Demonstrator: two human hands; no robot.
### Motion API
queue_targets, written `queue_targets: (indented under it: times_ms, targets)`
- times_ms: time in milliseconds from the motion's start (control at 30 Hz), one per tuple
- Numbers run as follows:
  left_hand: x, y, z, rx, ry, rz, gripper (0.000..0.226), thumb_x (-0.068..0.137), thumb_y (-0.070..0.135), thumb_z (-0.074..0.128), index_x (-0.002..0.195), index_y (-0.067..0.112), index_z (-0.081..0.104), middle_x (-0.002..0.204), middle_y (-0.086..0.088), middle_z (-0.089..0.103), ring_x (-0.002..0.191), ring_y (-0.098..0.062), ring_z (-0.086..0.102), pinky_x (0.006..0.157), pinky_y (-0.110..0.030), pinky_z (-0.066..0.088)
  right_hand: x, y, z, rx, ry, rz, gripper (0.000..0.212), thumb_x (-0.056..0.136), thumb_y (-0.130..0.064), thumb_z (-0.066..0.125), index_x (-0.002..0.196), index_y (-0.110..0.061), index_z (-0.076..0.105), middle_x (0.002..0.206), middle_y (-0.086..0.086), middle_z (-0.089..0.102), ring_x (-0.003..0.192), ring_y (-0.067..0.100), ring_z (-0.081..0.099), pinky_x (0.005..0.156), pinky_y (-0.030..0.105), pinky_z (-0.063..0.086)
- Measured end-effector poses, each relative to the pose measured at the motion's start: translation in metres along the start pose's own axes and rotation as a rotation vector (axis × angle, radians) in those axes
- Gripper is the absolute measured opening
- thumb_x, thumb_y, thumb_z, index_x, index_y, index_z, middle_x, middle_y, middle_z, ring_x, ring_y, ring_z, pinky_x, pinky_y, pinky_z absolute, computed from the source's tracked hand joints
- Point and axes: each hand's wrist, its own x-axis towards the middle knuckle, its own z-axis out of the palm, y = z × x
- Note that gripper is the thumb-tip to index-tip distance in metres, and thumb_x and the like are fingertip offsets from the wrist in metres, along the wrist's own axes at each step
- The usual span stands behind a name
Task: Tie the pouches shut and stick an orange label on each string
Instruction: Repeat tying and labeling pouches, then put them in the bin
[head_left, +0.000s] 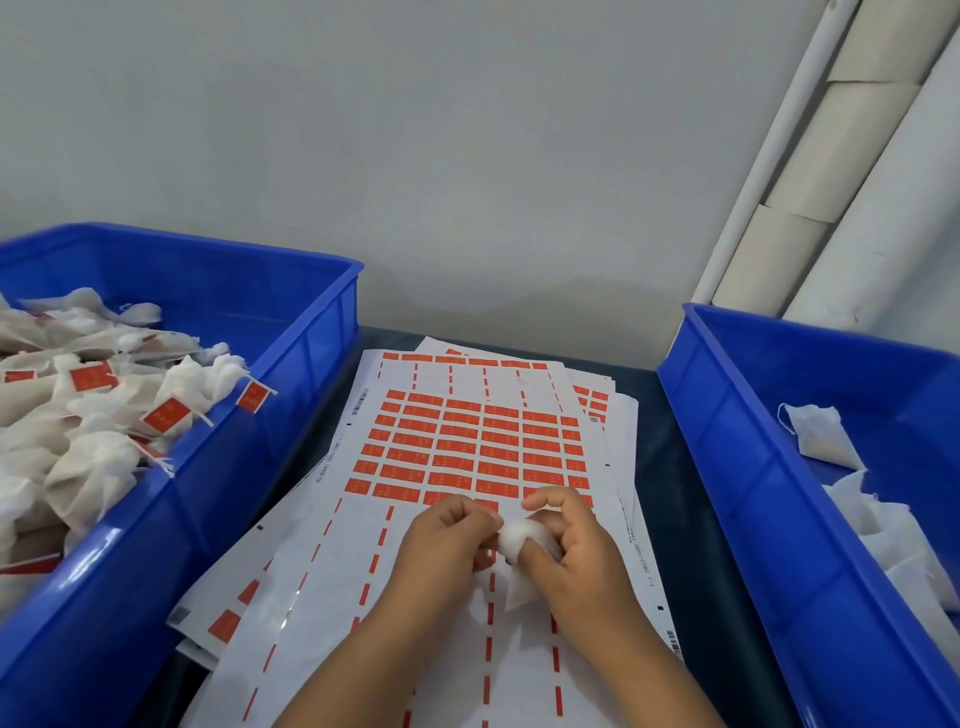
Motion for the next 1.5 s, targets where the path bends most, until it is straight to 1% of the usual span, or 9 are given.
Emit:
queue_targets:
  times_ms: [200,400,600,733,900,1100,1267,1400,1500]
  targets:
    - [0.000,0.000,-0.002,-0.098,-0.059,-0.070,0.018,0.087,0.010,0.056,0.070,0.006,0.063,0.061,-0.008,0.053,0.061,-0.019,0.049,0.067,-0.029,0.049,0.000,-0.001,0.001,0.019,-0.020,-0.067,0.026,0.088,-0.012,0.063,0.086,-0.038,0.060,0.091,-0.032,0.061,0.091,-0.009,0.056,0.068,0.004,0.045]
    - [-0.002,0.000,0.000,-0.055,-0.066,-0.048,0.015,0.088,0.013,0.058,0.077,0.008,0.067,0.062,-0.003,0.058,0.062,-0.017,0.053,0.064,-0.026,0.050,0.002,0.002,0.001,-0.012,0.006,-0.038,0.023,0.087,-0.012,0.062,0.079,-0.034,0.059,0.081,-0.017,0.063,0.081,-0.001,0.058,0.064,0.008,0.048]
    - [-0.002,-0.001,0.003,0.015,0.128,0.071,0.008,0.086,0.014,0.064,0.083,0.022,0.063,0.078,0.005,0.063,0.071,-0.011,0.058,0.056,-0.012,0.044,0.004,0.002,0.001,0.108,0.085,0.123,0.012,0.091,-0.023,0.059,0.084,-0.024,0.069,0.083,-0.016,0.070,0.084,-0.002,0.063,0.060,0.004,0.046]
    - [-0.006,-0.006,0.007,0.215,0.131,0.215,0.013,0.083,0.022,0.068,0.076,0.030,0.061,0.081,0.013,0.062,0.076,-0.010,0.059,0.054,-0.005,0.040,0.003,-0.002,0.001,0.275,0.112,0.253,0.023,0.091,-0.023,0.061,0.074,-0.028,0.074,0.083,-0.025,0.070,0.090,0.008,0.064,0.076,0.020,0.050]
    - [-0.008,-0.011,0.008,0.454,0.113,0.466,0.022,0.078,0.027,0.073,0.071,0.040,0.057,0.088,0.026,0.051,0.087,0.000,0.052,0.066,-0.001,0.041,0.003,-0.003,-0.002,0.487,0.069,0.366,0.031,0.092,-0.014,0.057,0.081,-0.037,0.075,0.094,-0.008,0.074,0.103,0.024,0.065,0.095,0.047,0.051]
    - [-0.008,-0.016,0.008,0.556,0.129,0.602,0.019,0.072,0.037,0.076,0.084,0.044,0.063,0.088,0.033,0.042,0.098,0.008,0.042,0.071,0.003,0.035,0.005,0.000,-0.007,0.621,0.056,0.404,0.022,0.090,-0.007,0.054,0.096,-0.016,0.073,0.102,0.003,0.074,0.102,0.028,0.067,0.094,0.049,0.052]
    - [-0.005,-0.018,0.007,0.582,0.146,0.575,0.015,0.074,0.040,0.073,0.088,0.034,0.071,0.086,0.033,0.040,0.091,0.004,0.045,0.069,0.001,0.033,0.005,0.001,-0.007,0.558,0.036,0.389,0.028,0.091,-0.008,0.055,0.082,-0.023,0.076,0.097,0.000,0.074,0.099,0.027,0.068,0.091,0.047,0.054]
    - [-0.006,-0.018,0.009,0.580,0.107,0.546,0.016,0.077,0.040,0.071,0.078,0.039,0.055,0.089,0.033,0.039,0.092,0.003,0.045,0.071,0.001,0.033,0.003,-0.001,-0.006,0.517,0.036,0.372,0.038,0.093,-0.010,0.055,0.078,-0.039,0.075,0.092,-0.007,0.075,0.095,0.023,0.069,0.084,0.040,0.057]
    - [-0.005,-0.018,0.008,0.607,0.111,0.508,0.021,0.081,0.038,0.068,0.074,0.040,0.048,0.093,0.030,0.039,0.094,-0.001,0.044,0.070,0.001,0.031,0.003,-0.002,-0.007,0.522,0.072,0.400,0.029,0.092,-0.011,0.057,0.083,-0.030,0.077,0.095,-0.005,0.075,0.099,0.025,0.067,0.089,0.045,0.055]
